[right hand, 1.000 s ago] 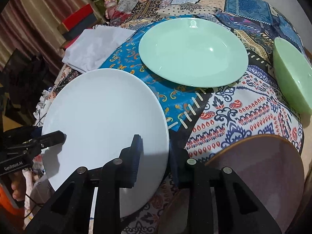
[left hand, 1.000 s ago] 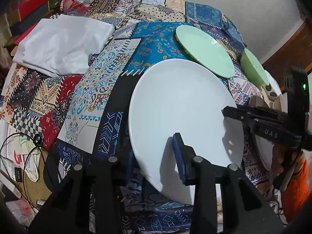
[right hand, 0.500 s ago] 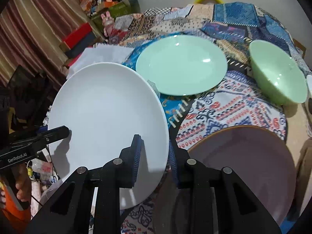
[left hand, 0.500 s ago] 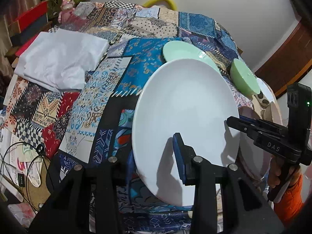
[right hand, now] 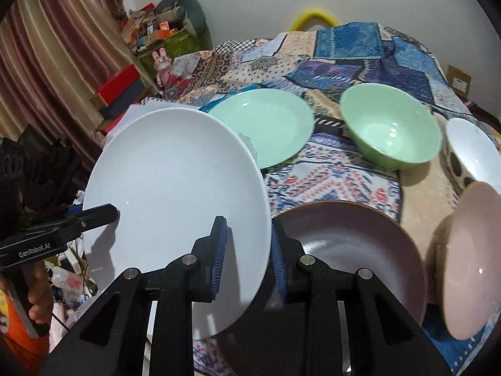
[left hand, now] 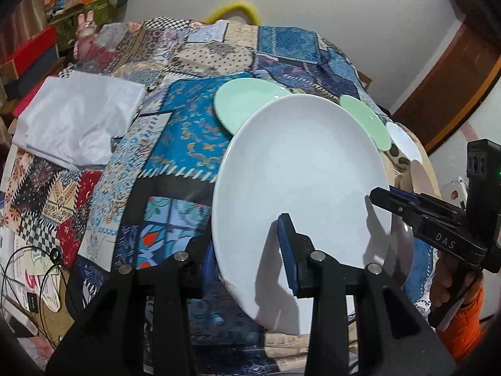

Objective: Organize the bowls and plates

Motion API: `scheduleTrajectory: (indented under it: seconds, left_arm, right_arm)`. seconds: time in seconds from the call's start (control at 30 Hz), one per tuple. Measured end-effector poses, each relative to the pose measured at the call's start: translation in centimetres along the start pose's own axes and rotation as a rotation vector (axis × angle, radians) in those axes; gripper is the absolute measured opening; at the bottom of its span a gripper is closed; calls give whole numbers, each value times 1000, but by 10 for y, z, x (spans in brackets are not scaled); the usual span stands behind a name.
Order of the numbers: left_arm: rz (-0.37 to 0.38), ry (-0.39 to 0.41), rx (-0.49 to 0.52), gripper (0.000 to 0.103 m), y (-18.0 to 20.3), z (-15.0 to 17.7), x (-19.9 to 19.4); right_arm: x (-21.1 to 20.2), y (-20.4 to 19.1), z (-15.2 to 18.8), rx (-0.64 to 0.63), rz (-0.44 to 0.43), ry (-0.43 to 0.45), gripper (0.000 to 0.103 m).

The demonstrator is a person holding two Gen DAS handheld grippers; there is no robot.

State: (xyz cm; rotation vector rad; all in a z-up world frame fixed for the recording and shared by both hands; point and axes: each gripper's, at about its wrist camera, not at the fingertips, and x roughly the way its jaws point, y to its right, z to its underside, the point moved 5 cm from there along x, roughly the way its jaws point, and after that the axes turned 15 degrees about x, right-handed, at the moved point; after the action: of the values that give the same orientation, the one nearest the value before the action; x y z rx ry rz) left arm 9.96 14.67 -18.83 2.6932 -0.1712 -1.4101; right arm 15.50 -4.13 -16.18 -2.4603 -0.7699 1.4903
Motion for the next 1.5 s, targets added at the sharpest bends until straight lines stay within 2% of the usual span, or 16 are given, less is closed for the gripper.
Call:
scheduleTrajectory:
  seconds: [0.4,0.67,1.0,1.5]
  left_arm:
    - [49,-13,64,36,51,-14,11]
    - [80,-43,97,36,78,-16,28]
    - [102,-90,125,36,100,-15,53]
    - [118,-145,128,38,109,-14,85]
  right_arm:
    - [-39,42,7,77,17,60,25]
    - [-50,69,16,135,31,71,25]
    - [-52,97,28,191,50,58,25]
    - [-44,118,38,242,60,25,25]
